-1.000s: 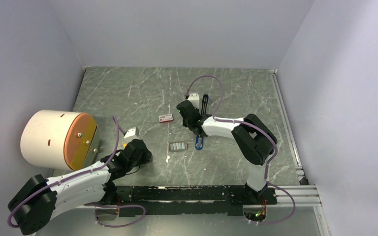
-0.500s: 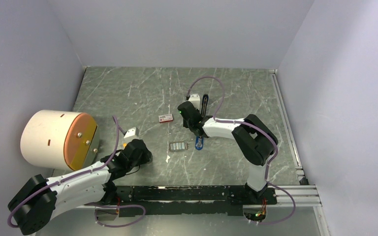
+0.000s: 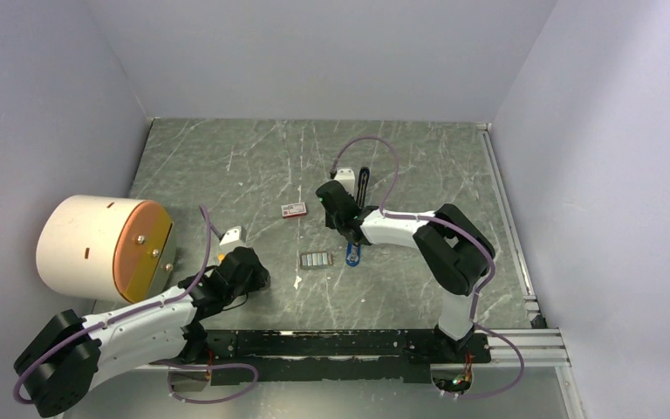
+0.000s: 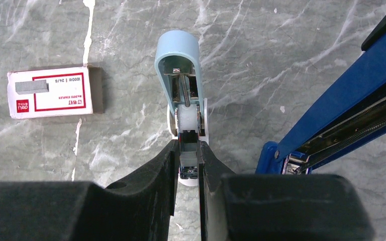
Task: Load the staples into the stapler
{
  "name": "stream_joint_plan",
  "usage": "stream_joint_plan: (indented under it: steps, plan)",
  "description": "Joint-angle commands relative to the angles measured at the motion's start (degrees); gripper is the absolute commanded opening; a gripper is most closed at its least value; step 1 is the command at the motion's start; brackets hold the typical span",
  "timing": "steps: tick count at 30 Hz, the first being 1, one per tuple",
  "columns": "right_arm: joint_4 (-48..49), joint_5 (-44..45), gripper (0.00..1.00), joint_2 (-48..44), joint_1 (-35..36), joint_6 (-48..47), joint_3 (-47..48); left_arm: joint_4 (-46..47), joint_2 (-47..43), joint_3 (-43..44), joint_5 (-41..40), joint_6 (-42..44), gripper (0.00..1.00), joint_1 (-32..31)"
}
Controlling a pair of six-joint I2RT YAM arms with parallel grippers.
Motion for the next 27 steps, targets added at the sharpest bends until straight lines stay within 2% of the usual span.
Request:
stream_joint_plan:
  steps: [1,5,12,18,23,27]
  plan:
    - [-0.82,-0.01,0.22,-1.42,-0.3,-0.43,-0.73,1.79,-0.41,1.19,0.38,-0.4,0.31,0.29]
    - [-1.18,0.12,0.24,-0.86,-0.3,-0.66,-0.11,1.69,-0.66,1.12,0.39,-0.4,0.31,0.33]
    - [-2.56,0.16,0.34,-1.04,-0.3,-1.0,1.91,1.69,-0.62,1.23,0.42,-0.32,0.31,0.36]
    - [-4.75,0.09,0.38,-3.65,-0.3,-1.36,3.93,1.6,-0.53,1.7,0.53,-0.36,0.31,0.28]
    - [-6.73,-0.61,0.41,-6.63,-0.37,-1.67,5.08,1.9,-0.92,2.2,1.08,0.02,0.35,0.29]
    - [-9.49,-2.25,0.44,-8.22,-0.43,-2.4,6.79,2.75,-1.32,2.85,2.35,1.02,0.45,0.3]
